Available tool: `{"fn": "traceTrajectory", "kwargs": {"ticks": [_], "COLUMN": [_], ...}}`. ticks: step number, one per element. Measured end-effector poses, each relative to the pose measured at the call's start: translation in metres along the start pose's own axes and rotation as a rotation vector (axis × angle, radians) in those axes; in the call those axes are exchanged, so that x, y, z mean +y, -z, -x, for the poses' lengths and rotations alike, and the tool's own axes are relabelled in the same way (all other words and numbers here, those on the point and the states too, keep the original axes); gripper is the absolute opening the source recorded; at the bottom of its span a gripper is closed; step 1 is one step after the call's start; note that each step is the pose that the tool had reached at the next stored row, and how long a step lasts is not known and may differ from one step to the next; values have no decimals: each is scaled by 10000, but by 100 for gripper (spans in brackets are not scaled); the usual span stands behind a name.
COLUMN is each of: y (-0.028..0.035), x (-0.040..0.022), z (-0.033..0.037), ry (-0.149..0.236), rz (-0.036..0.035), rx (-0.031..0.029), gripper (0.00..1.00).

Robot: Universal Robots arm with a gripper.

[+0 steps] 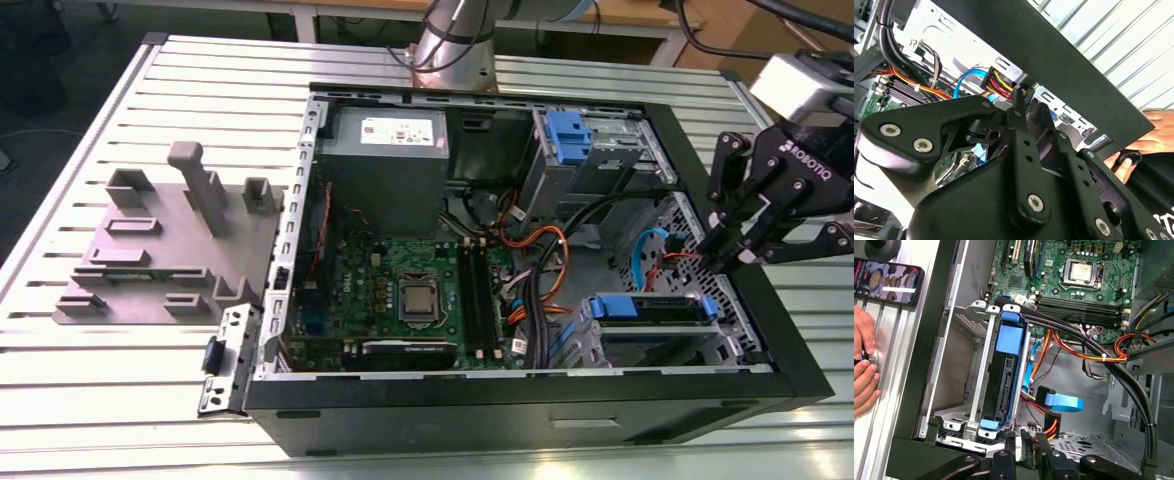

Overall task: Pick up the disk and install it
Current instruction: 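Insert the first disk wire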

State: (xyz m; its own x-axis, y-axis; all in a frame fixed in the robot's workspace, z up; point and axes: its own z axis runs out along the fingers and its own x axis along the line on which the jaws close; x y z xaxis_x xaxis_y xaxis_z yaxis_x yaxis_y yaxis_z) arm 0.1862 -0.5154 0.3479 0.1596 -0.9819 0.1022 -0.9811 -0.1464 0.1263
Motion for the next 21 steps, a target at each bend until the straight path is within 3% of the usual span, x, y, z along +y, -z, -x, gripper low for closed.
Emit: {"fn": "traceTrajectory", "kwargs": {"ticks": [2, 5, 10, 15, 21], "y": [-1, -1, -3, -6, -16], "x": [-3, -4, 2, 102, 156], "z": [-1, -1, 1, 16, -22], "ry": [-1, 1, 3, -5, 2], "rz": [3, 4, 2, -48, -57], "rx": [22, 25, 21, 30, 35], "gripper": [28, 17, 17, 17, 17]}}
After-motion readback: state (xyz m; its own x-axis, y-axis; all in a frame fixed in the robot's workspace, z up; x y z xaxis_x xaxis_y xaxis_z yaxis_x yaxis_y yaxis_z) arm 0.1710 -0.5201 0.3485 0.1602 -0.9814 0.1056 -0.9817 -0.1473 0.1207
